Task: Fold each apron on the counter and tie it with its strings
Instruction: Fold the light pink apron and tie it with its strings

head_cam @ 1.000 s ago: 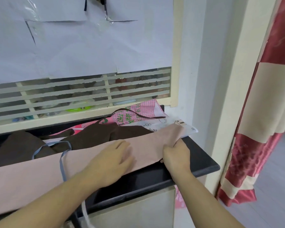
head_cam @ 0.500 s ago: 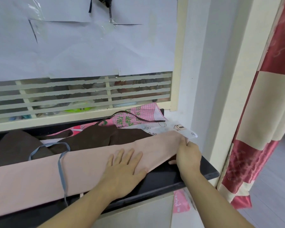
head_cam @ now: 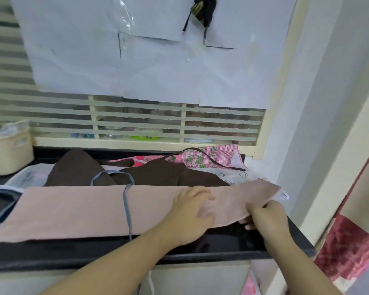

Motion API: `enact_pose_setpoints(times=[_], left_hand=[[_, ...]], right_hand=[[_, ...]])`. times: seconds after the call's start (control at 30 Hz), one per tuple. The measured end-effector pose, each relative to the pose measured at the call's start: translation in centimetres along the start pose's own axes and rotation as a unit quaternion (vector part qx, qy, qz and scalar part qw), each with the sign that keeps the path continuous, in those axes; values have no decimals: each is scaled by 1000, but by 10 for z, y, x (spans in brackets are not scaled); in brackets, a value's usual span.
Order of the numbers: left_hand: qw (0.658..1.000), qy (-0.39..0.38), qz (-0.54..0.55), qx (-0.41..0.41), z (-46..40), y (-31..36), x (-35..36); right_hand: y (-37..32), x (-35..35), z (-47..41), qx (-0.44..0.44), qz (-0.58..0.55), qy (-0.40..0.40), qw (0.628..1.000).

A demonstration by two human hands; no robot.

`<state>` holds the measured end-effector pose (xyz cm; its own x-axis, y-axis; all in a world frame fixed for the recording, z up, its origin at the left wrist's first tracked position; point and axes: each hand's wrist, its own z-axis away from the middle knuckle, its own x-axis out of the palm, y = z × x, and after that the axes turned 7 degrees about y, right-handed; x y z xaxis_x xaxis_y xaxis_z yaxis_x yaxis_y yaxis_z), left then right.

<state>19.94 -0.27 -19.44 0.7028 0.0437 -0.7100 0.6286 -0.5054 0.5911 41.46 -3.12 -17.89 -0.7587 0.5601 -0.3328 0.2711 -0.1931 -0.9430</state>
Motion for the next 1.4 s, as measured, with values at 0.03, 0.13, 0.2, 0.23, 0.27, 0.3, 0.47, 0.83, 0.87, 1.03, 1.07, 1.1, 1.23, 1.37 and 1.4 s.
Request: enact_pose_setpoints(times=[0.03, 0.13, 0.2, 0.23, 0.27, 0.3, 0.47, 0.83, 0.87, 1.03, 1.07, 1.1, 1.23, 1.37, 1.4], left_hand=[[999, 41, -6, 10, 2, -2, -12], [987, 136, -80, -27, 17, -27, -60], [973, 174, -116, -99, 32, -52, -91], [967, 181, -115, -140, 42, -66, -105], [963, 180, -97, -178, 51, -76, -118], [960, 172, -58, -214, 59, -83, -127], [873, 130, 319, -345, 78, -84, -176], [849, 119, 255, -447, 116, -131, -235], [848, 121, 259, -445, 119, -136, -233], [861, 128, 272, -410, 115, -137, -238], [869, 129, 256, -403, 113, -138, -241], [876, 130, 241, -397, 112, -138, -246], [880, 141, 218, -397, 118, -143, -267], [903, 159, 64, -395, 133, -154, -272], [906, 153, 7, -394, 137, -160, -272]], right_hand=[[-2, 1, 4, -13, -4, 35, 999], [-16, 11, 16, -52, -16, 100, 993], [-32, 19, 25, -85, -11, 117, 989], [-41, 25, 30, -111, -8, 125, 986], [-51, 31, 36, -143, -3, 130, 981], [-61, 37, 42, -178, 6, 132, 975], [-112, 93, 88, -440, 132, 127, 879], [-81, 211, 189, -616, 440, -160, 634], [-79, 206, 182, -611, 434, -143, 647], [-78, 180, 147, -588, 388, -52, 708], [-78, 177, 141, -580, 391, -41, 713], [-77, 174, 135, -573, 401, -34, 714], [-67, 169, 118, -542, 466, -55, 697], [-48, 167, 117, -531, 469, -102, 698], [-45, 167, 118, -526, 470, -121, 698]])
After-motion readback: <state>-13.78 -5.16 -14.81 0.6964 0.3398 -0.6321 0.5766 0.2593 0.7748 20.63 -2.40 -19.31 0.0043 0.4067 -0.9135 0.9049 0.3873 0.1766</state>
